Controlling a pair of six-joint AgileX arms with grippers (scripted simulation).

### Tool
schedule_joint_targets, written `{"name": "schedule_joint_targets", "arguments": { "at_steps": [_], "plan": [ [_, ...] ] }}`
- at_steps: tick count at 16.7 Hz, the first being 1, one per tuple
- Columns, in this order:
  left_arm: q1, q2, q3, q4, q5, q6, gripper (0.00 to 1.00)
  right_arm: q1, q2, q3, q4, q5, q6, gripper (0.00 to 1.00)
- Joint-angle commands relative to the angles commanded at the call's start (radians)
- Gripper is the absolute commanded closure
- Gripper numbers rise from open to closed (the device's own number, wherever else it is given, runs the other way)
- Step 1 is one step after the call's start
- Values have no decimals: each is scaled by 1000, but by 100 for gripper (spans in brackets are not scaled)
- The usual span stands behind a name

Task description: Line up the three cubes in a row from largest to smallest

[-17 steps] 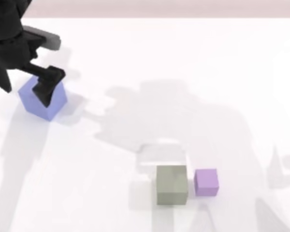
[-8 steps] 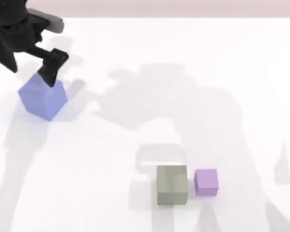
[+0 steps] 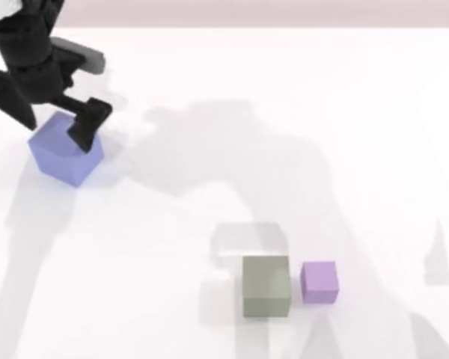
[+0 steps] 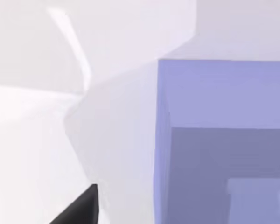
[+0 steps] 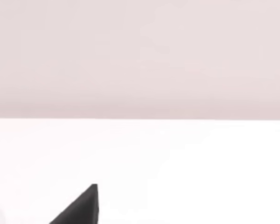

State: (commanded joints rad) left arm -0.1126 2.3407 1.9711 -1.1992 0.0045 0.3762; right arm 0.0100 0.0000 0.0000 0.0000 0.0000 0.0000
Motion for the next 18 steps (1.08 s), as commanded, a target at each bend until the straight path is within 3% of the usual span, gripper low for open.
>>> {"name": "schedule_joint_targets", "arguments": {
  "at_steps": [4,9,18],
  "plan": [
    [2,30,-114,146,0,3,0,0,0,0,0,0,0,0],
    [3,34,-130,162,0,3,0,0,0,0,0,0,0,0],
    [3,34,-130,162,0,3,68,0,0,0,0,0,0,0]
  ]
}}
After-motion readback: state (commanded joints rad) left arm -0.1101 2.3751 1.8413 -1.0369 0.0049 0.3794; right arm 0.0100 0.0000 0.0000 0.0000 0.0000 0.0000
